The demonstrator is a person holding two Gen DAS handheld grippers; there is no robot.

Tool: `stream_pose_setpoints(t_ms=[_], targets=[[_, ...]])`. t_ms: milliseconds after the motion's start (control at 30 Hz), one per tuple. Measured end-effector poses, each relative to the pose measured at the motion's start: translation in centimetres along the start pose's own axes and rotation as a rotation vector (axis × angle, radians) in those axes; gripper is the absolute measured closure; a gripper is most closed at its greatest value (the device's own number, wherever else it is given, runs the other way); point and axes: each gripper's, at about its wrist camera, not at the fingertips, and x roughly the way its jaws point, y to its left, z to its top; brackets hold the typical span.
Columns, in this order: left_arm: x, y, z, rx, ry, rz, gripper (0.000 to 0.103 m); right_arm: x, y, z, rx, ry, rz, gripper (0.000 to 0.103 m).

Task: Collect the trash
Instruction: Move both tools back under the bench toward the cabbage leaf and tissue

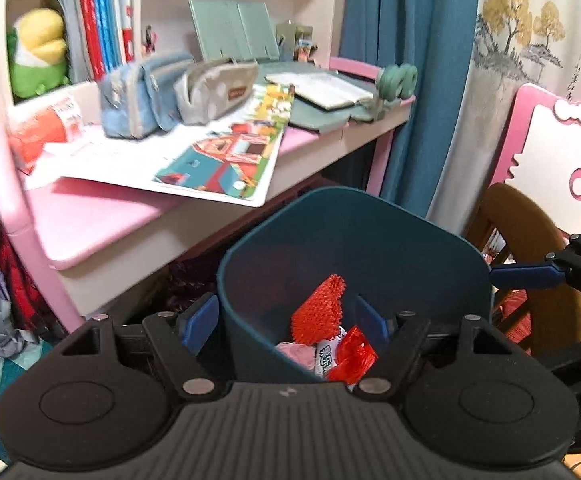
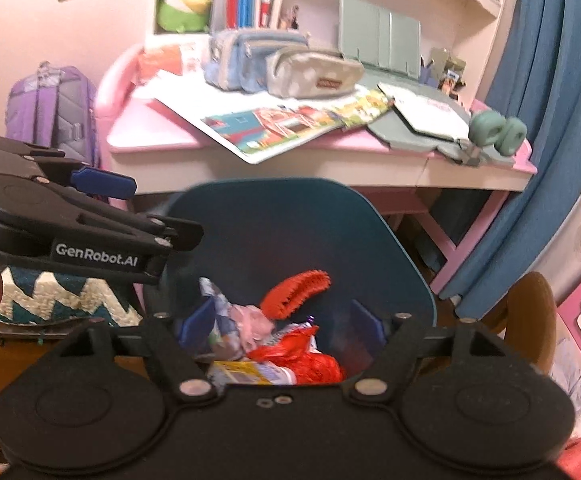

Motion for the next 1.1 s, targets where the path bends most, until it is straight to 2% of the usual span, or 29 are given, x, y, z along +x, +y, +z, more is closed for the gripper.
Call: stream_pose_setpoints(t_ms=[267, 367, 467, 600, 767, 900, 1100], targets=[[-7.0, 2.2, -1.8, -0.002, -0.064, -0.006, 0.028, -4.0, 3.9, 0.2, -0.007, -0.060, 0.029, 0.023], [-9.5, 3.2, -2.8, -0.007, -0.078, -0.010, 0.022, -5.3, 5.8, 0.2, -0.018, -0.084, 0.059, 0.020], [-12.0, 4.3, -3.9, 0.002, -0.101, -0.015, 0.022, -6.1, 7.7, 0.1, -0.028, -0.102, 0.088, 0.018], [-14.8, 6.1, -5.6, 0.010, -0.121, 0.019, 0.020, -6.7, 10.8, -0.1, -0.040, -0.119, 0.138, 0.013], [-17.5, 9.6, -8.0, -0.028, -0.141, 0.062, 0.018, -6.3, 15.4, -0.4, -0.074, -0.127, 0.208, 0.009], [-19.2, 12.9, -10.5, -0.064, -0.159, 0.119, 0.005, -5.0, 19.2, -0.7, -0.096, -0.124, 0.267, 0.004], [-20.7, 18.7, -14.6, -0.129, -0.171, 0.192, 0.004, -1.7, 25.4, -2.0, -0.105, -0.103, 0.362, 0.002]])
